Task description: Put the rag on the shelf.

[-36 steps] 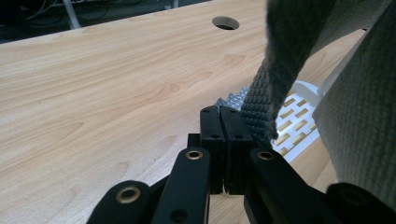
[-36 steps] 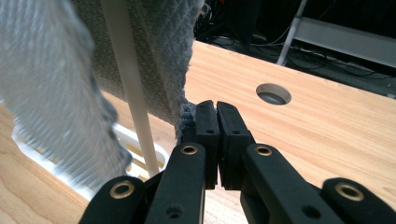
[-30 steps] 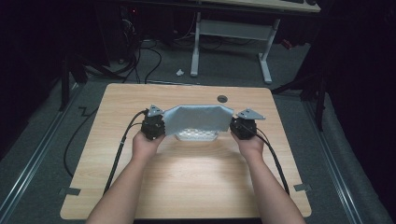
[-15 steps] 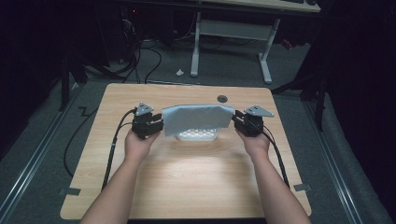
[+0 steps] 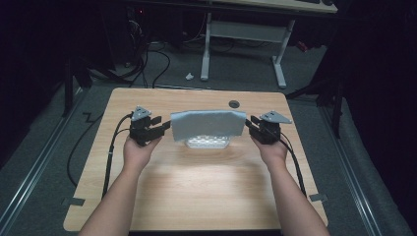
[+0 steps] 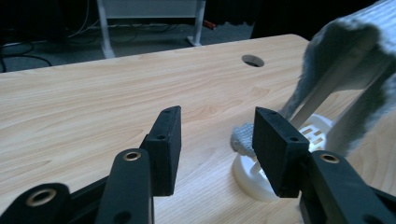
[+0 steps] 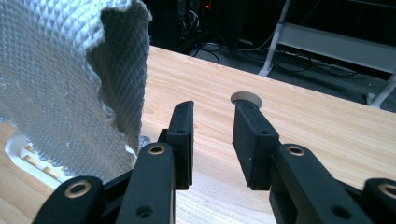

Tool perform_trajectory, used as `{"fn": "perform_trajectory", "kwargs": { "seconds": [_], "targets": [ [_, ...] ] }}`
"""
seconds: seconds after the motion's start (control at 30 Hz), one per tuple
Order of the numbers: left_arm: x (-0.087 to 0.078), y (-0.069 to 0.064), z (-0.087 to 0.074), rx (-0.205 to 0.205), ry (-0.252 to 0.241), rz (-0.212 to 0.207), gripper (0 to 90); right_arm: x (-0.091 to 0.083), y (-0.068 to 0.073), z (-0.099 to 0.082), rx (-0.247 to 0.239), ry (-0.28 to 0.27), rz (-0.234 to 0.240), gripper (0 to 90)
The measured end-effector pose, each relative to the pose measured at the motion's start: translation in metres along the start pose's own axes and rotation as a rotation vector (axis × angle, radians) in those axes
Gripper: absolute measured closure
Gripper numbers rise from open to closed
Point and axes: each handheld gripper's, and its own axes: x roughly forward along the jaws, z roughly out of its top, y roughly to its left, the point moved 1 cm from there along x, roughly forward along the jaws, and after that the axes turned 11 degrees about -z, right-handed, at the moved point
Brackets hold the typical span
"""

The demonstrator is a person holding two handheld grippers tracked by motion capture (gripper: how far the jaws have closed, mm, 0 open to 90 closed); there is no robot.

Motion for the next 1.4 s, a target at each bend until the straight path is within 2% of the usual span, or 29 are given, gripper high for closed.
{"fn": "perform_trajectory", "kwargs": {
  "seconds": [0.27, 0.4, 0.57, 0.7, 0.8, 0.83, 0.9, 0.97, 1.0, 1.13, 1.2, 1.23, 1.27, 1.3, 1.37, 1.4],
  "targets": [
    [-0.009, 0.006, -0.004, -0.018, -0.013, 0.015, 51.0, -0.001, -0.003, -0.005, -0.006, -0.001, -0.009, 68.9],
    [-0.011, 0.008, -0.006, -0.019, -0.011, 0.022, 50.7, -0.003, -0.010, -0.010, 0.012, 0.007, -0.021, 68.5],
    [-0.012, 0.010, -0.009, -0.017, -0.007, 0.031, 50.1, -0.005, -0.013, -0.011, 0.009, 0.012, -0.029, 67.8],
    [-0.015, 0.010, -0.013, -0.009, 0.003, 0.037, 49.8, -0.007, -0.012, -0.010, 0.001, 0.007, -0.026, 65.7],
    [-0.020, 0.007, -0.021, -0.010, 0.002, 0.025, 50.5, -0.012, -0.009, -0.010, -0.006, -0.002, -0.016, 64.4],
    [-0.021, 0.005, -0.024, -0.010, 0.012, 0.028, 50.2, -0.016, -0.007, -0.011, 0.001, -0.008, 0.000, 60.5],
    [-0.025, 0.002, -0.030, 0.003, 0.018, 0.029, 49.9, -0.018, -0.006, -0.012, 0.008, -0.018, 0.007, 60.0],
    [-0.030, -0.002, -0.034, 0.007, 0.013, 0.027, 48.7, -0.023, -0.004, -0.013, 0.013, -0.032, 0.002, 57.4],
    [-0.032, -0.004, -0.036, 0.010, 0.012, 0.028, 47.2, -0.028, -0.002, -0.013, 0.006, -0.019, -0.005, 55.5],
    [-0.045, -0.019, -0.041, 0.069, 0.024, 0.023, 45.8, -0.042, 0.001, -0.012, -0.011, -0.026, -0.006, 53.0],
    [-0.053, -0.028, -0.045, 0.090, 0.020, 0.016, 44.7, -0.051, 0.003, -0.012, -0.019, -0.052, 0.007, 52.5],
    [-0.057, -0.033, -0.048, 0.095, 0.018, 0.009, 44.3, -0.056, 0.005, -0.013, -0.014, -0.069, 0.008, 51.2],
    [-0.061, -0.037, -0.051, 0.104, 0.023, 0.009, 43.6, -0.066, 0.011, -0.016, -0.034, -0.052, 0.015, 48.3],
    [-0.063, -0.041, -0.054, 0.108, 0.028, 0.007, 43.6, -0.066, 0.011, -0.016, -0.034, -0.052, 0.015, 48.3],
    [-0.069, -0.051, -0.066, 0.129, 0.040, 0.001, 43.1, -0.075, 0.017, -0.022, -0.047, -0.060, 0.017, 47.2],
    [-0.070, -0.055, -0.072, 0.127, 0.053, -0.008, 42.6, -0.080, 0.021, -0.027, -0.058, -0.057, 0.017, 46.1]
  ]
}}
